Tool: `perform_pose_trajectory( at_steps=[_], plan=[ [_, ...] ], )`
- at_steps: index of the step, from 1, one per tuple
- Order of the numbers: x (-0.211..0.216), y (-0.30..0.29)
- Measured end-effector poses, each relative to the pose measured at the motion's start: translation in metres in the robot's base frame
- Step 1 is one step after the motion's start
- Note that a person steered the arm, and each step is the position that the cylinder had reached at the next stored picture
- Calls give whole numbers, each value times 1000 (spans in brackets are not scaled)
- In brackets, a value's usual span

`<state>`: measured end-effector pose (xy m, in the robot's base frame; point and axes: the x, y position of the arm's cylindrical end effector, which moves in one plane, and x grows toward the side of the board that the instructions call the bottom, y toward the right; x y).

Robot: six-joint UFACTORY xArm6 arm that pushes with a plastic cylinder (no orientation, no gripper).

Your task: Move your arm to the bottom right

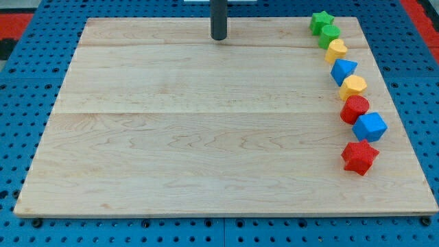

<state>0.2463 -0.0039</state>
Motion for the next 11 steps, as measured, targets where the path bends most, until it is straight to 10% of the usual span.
perform_pose_trajectory(
  at_steps=[3,6,11],
  plan=[
    [17,-3],
    [263,0],
    [325,93]
  ],
)
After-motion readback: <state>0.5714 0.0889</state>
